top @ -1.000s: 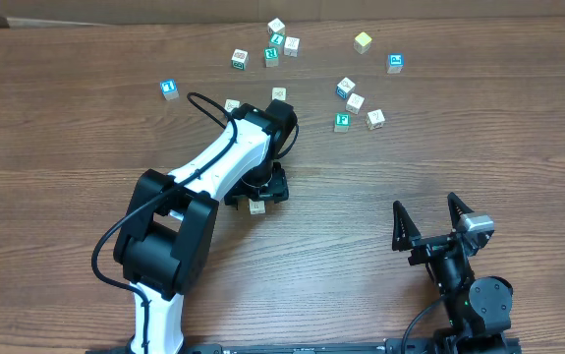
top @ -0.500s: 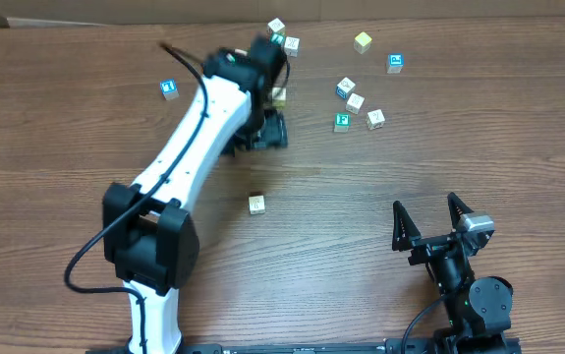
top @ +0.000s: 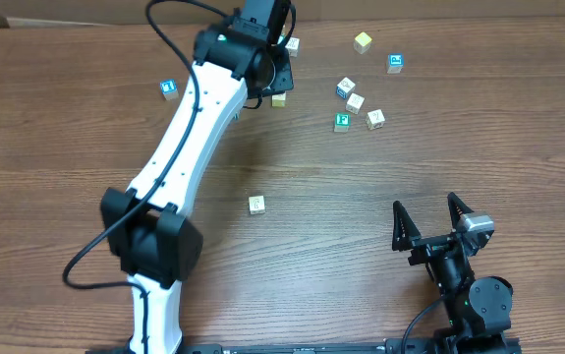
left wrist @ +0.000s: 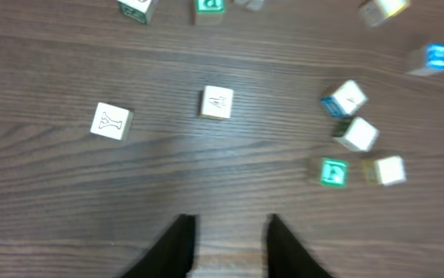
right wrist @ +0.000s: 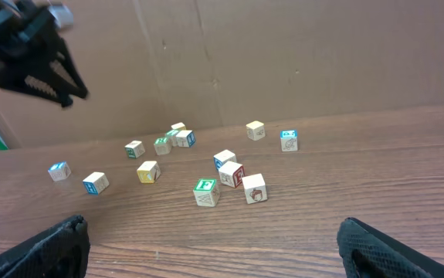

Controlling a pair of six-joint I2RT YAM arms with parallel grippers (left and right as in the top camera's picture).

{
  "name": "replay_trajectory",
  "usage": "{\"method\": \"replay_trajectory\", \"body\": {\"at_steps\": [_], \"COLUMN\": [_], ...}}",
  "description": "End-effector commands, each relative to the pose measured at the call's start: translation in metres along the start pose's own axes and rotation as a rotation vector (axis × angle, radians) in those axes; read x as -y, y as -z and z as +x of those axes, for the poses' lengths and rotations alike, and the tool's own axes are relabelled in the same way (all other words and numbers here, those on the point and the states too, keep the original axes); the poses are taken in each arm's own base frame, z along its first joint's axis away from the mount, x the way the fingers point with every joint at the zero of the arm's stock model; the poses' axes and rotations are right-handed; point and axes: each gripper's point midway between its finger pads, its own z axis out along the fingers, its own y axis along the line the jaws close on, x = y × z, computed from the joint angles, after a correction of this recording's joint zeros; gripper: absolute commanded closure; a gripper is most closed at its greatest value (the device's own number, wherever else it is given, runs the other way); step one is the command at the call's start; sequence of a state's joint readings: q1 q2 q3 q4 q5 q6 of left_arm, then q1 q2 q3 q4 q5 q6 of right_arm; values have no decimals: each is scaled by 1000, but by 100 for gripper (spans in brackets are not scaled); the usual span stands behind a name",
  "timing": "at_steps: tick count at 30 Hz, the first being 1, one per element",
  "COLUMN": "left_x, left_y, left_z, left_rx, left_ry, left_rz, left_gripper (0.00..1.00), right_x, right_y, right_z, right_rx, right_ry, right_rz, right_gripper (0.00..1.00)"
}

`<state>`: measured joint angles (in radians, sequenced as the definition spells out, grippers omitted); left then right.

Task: Form a circle
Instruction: 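Move the left gripper to a block with red U and grasp it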

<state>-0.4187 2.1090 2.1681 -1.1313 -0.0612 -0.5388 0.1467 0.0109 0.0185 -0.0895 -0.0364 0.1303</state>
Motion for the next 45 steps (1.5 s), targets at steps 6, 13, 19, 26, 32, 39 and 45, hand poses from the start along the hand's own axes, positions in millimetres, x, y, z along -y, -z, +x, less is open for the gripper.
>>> {"method": "replay_trajectory", "body": {"at_steps": [6,13,19,26,32,39,45], "left_x": [-36,-76,-103,-105,-103,-109,-112], "left_y": [-97,-133,-136,-142,-146,-162,-176], "left_z": [25,27,11,-4,-9,4,11], "left_rx": [-107,-146,-125,-99,-74,-89,-80], "left_ry": [-91,-101,-39,-78,-82,-92,-91], "left_rz": [-204,-307,-314,-254,-244,-252,-247], "left_gripper": [41,37,35,32,34,32,37], "right_x": [1,1,1,1,1,1,1], "right_y": [0,0,0,0,0,0,0], "right_z": [2,2,2,1,2,2,2], "right_rx": [5,5,5,5,5,5,5], "right_ry": [5,5,5,5,5,5,5], "right_rz": [4,4,4,4,4,4,4], "right_gripper": [0,0,0,0,0,0,0]}}
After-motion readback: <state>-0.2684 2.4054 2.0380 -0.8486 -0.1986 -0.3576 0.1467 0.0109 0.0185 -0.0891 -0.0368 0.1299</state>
